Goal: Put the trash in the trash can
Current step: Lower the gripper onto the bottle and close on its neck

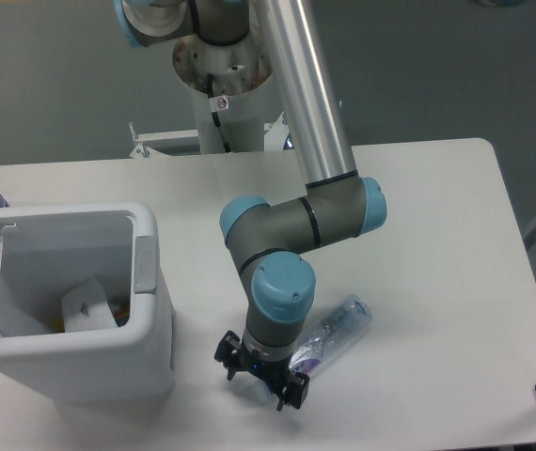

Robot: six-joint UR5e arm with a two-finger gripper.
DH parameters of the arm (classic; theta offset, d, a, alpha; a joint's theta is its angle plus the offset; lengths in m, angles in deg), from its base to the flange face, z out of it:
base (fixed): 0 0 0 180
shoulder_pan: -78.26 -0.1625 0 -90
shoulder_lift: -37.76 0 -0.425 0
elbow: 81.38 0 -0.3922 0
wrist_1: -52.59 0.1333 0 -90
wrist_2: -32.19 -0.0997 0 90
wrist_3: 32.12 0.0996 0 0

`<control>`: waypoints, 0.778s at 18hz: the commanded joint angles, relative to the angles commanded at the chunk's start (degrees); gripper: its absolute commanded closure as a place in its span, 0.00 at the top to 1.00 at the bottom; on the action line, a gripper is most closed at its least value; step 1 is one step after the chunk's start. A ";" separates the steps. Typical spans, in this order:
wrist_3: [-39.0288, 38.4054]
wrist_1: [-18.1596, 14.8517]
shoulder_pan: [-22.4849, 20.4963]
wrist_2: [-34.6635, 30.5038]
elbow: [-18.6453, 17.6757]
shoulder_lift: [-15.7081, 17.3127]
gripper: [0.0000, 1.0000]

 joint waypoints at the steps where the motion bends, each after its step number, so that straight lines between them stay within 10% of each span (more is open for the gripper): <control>1: -0.09 -0.09 0.00 0.00 0.00 0.00 1.00; 14: -0.09 0.00 0.00 -1.85 0.44 0.09 0.36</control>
